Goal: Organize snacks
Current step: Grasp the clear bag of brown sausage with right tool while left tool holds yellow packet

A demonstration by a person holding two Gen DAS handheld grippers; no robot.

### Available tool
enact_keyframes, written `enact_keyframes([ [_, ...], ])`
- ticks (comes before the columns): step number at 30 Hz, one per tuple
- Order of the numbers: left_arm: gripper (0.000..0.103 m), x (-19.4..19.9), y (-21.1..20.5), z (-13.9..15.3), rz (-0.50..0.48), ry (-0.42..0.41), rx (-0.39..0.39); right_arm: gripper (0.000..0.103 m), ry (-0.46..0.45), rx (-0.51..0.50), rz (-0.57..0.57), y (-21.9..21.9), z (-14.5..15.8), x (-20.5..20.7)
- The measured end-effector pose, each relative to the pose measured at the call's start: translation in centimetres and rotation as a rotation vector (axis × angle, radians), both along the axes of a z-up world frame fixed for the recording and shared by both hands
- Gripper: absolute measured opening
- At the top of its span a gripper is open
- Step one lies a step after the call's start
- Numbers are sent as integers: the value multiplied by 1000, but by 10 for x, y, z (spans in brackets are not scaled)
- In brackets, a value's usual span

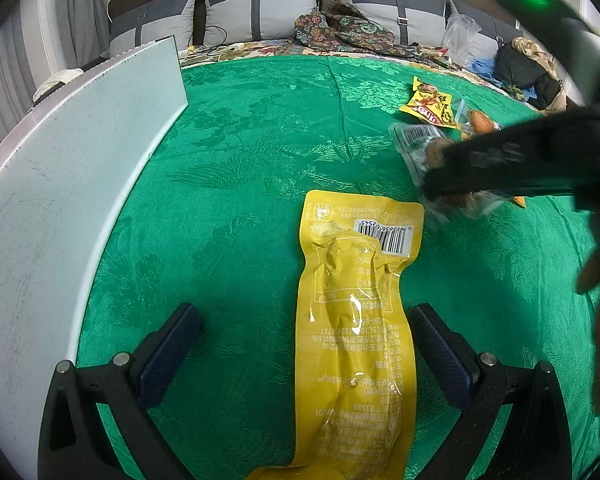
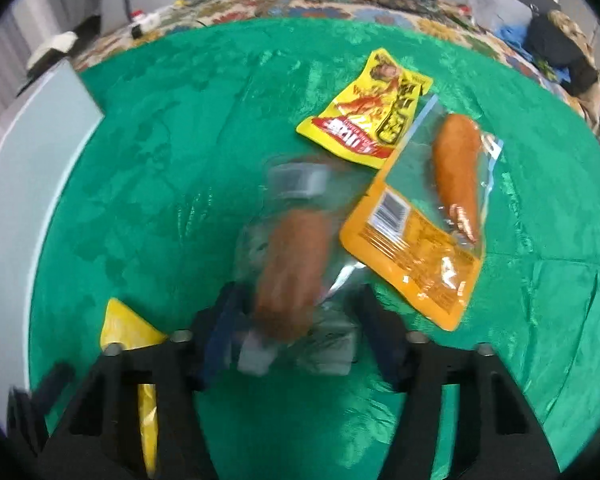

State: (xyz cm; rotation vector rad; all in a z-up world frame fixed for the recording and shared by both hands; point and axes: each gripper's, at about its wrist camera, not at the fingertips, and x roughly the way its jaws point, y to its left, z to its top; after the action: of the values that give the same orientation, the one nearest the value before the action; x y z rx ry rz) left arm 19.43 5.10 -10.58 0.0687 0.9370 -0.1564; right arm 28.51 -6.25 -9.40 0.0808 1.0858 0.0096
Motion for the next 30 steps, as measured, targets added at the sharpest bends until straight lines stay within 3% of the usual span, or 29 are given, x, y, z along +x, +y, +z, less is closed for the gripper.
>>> enact_keyframes([
  [6,103,0,0,0,0,0,0,54,9,16,104,-21,3,-32],
  [14,103,0,0,0,0,0,0,54,6,51,159,-77,1,-100],
  [21,103,0,0,0,0,0,0,55,-131,46,153,-124,-3,-151],
  [24,103,0,0,0,0,0,0,64,-174,39,136,-125,-7,-155],
  [25,103,0,0,0,0,0,0,73,-171,44,130,-124,-10,-154],
  [30,103,0,0,0,0,0,-1,80,-218,-33,129,-111,-18,-158],
])
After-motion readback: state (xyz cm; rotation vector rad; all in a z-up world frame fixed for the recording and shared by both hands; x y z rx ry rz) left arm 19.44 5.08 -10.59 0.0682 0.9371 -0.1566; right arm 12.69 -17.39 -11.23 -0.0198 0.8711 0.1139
